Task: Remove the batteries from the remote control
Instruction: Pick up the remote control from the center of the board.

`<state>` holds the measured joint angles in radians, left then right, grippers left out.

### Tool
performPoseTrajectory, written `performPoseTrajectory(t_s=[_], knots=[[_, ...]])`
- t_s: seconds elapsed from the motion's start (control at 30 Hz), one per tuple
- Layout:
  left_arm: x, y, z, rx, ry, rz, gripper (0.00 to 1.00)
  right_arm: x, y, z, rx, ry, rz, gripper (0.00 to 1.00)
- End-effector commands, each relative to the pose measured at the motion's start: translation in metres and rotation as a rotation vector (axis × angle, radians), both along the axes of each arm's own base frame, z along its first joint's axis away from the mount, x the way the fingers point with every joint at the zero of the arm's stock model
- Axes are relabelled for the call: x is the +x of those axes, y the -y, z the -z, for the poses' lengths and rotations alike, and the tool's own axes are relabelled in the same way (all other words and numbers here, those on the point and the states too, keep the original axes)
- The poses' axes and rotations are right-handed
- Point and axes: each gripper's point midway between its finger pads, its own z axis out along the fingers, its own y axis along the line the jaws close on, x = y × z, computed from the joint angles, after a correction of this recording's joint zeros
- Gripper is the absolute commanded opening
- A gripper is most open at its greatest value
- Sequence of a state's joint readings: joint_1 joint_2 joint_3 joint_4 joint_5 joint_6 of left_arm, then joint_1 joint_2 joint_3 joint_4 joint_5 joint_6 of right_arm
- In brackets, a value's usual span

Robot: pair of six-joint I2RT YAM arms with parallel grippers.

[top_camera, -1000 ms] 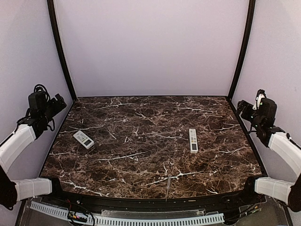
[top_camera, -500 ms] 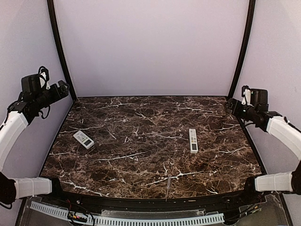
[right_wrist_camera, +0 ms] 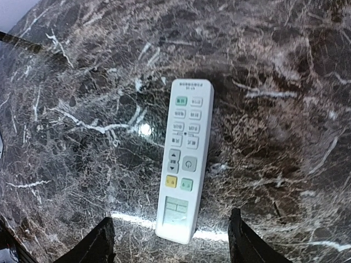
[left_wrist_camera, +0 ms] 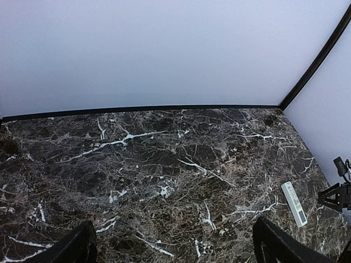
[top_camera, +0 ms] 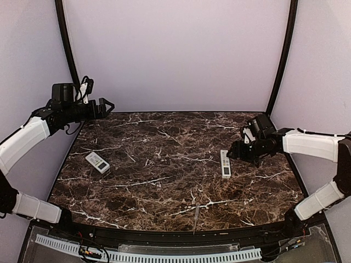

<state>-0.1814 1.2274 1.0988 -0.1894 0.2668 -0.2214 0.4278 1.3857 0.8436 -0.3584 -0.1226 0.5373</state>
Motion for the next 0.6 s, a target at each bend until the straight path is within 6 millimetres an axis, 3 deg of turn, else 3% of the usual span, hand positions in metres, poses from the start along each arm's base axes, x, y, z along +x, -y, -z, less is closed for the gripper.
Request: performPoseTrajectory(t_s=[0.0, 0.2, 0.57], knots=[[-0.006, -0.004, 0.002, 0.039, 0.001, 0.007, 0.99, -0.010, -0.016, 0.014, -0.053, -0.066, 0.025, 0.66], [-0.009, -0.029, -0.009, 0.138, 0.062, -0.102, 0.99, -0.017, -0.018, 0.038, -0.211, -0.124, 0.050, 0.63], [-0.012, -0.030, -0.011, 0.136, 0.061, -0.108, 0.99, -0.016, -0.038, 0.055, -0.379, -0.128, 0.024, 0.59]])
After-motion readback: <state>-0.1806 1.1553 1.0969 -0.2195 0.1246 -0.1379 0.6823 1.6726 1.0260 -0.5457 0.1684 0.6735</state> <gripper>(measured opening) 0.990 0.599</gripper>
